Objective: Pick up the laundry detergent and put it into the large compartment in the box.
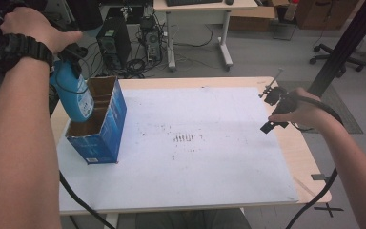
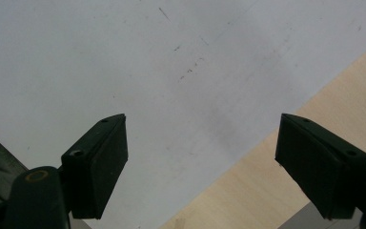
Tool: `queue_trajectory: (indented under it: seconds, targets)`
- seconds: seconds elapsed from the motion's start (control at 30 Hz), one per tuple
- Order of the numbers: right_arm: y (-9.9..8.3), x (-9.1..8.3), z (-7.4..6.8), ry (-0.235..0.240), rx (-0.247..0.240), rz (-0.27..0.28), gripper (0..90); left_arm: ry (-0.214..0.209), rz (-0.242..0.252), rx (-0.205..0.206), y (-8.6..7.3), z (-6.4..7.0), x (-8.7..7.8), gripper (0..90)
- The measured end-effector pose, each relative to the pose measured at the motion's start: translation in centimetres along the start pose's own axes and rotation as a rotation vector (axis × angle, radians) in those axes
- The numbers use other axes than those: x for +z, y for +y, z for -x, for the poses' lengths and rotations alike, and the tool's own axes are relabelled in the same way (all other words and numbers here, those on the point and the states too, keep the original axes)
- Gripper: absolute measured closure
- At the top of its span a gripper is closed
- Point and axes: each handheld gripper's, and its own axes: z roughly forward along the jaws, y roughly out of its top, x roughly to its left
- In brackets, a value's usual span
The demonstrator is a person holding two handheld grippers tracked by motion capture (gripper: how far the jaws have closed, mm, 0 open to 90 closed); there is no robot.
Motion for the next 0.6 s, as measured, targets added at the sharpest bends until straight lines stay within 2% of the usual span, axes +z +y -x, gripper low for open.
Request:
queue_trajectory:
  seconds: [0.6]
  targets:
    - [0.09,0.01,-0.03,0.001,0.003,-0.001,18.4,-0.003,-0.006,0.007,0.28,-0.09,0.37,37.5]
